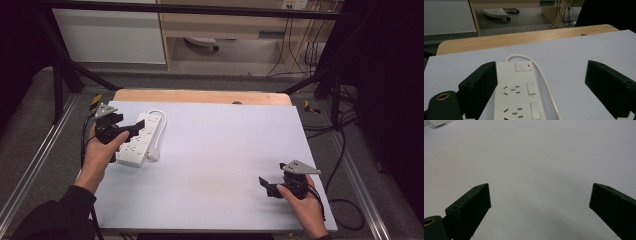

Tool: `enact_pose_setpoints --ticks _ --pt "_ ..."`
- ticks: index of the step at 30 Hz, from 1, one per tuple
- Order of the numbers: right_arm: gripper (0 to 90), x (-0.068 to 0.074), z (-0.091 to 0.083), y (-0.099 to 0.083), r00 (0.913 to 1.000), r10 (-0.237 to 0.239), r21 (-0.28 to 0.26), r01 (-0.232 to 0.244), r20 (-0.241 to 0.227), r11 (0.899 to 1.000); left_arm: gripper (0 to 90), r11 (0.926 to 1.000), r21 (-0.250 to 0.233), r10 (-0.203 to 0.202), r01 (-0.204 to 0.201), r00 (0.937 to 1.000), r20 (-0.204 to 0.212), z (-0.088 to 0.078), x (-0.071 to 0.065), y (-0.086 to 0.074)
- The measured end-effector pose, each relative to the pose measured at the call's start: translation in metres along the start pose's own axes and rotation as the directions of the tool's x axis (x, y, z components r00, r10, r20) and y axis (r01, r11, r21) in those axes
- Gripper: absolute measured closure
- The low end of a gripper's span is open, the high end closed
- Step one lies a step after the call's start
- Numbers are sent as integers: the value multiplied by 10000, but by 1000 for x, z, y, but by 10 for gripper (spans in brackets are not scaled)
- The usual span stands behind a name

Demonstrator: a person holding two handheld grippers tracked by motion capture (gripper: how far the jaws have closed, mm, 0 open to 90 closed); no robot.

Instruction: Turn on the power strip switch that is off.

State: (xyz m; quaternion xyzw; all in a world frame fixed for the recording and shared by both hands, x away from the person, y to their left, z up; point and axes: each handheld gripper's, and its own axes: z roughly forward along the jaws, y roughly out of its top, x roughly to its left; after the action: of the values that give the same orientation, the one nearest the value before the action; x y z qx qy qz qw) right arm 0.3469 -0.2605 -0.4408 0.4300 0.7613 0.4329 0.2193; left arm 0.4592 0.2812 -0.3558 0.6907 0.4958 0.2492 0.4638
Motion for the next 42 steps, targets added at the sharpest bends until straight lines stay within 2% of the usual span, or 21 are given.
enact_pose_setpoints --ticks 5,8,15,23,31,42 --pt "41 -2 0 0 9999 88 14 -88 53 10000 115 9998 161 -87 87 10000 -9 5 4 -2" --pt "42 -1 1 0 9999 141 39 -141 61 9999 120 9990 423 -140 146 9998 -149 11 9 -5" --pt "38 -2 1 0 9998 199 13 -199 95 9998 150 9989 439 -146 160 9994 -312 18 16 -7" --pt "37 -2 1 1 9998 158 -30 -157 98 9999 156 9975 703 -28 54 9993 -376 24 18 -10" --pt "37 -1 1 1 9999 88 26 -88 58 10000 172 9956 934 -76 120 9988 -474 31 20 -13" --pt "37 -1 1 1 9999 89 25 -89 65 10000 274 9924 1199 -206 289 9973 -699 38 27 -18"
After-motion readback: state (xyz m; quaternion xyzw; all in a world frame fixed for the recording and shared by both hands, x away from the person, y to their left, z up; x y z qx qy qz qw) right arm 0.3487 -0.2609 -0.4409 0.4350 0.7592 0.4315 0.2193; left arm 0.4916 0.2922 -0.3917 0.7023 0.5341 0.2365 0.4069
